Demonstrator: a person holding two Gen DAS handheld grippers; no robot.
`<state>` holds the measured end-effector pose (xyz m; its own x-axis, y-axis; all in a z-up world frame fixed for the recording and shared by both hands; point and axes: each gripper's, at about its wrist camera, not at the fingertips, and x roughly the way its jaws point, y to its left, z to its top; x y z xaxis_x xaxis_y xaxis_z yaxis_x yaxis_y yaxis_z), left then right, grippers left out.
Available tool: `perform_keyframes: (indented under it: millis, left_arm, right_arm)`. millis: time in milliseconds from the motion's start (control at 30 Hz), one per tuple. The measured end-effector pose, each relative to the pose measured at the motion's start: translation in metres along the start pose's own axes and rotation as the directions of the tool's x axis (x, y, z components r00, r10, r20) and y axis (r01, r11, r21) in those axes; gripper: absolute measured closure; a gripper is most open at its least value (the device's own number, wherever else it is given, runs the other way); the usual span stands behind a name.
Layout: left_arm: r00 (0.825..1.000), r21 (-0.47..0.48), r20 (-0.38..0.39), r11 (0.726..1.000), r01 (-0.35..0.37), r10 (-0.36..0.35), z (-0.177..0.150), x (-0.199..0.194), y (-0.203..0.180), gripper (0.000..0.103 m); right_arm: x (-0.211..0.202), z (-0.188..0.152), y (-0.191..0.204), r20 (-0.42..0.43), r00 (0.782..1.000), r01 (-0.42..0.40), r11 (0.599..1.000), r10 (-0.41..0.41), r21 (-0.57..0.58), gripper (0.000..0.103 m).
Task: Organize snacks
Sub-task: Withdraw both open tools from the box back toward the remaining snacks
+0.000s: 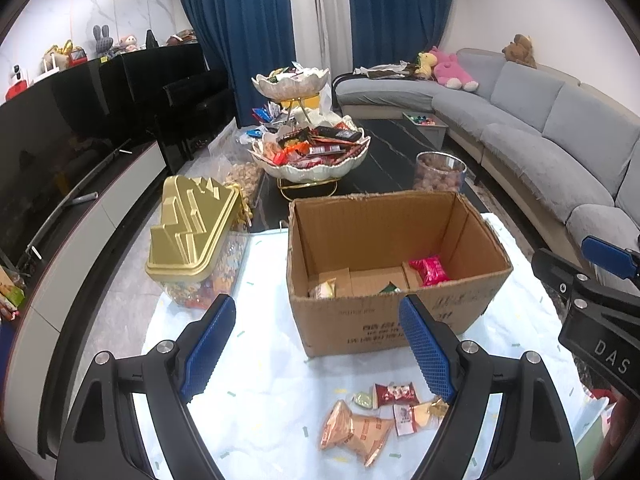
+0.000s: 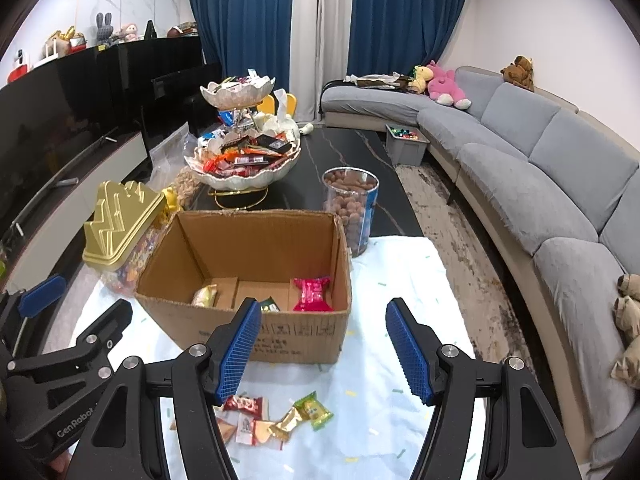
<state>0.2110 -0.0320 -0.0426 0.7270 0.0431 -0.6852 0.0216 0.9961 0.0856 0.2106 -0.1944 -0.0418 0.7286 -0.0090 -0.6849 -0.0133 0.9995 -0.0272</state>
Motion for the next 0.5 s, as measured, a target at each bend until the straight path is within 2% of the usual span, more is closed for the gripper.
perform_keyframes:
  millis: [500]
  left_arm:
    - [1.000, -0.001, -0.015, 1.000, 0.014, -0.014, -0.030, 0.001, 0.007, 0.019]
  right_arm:
    - [0.007, -0.030, 0.010, -0.062, 0.998, -0.008, 1.000, 0.008, 0.001, 0.037]
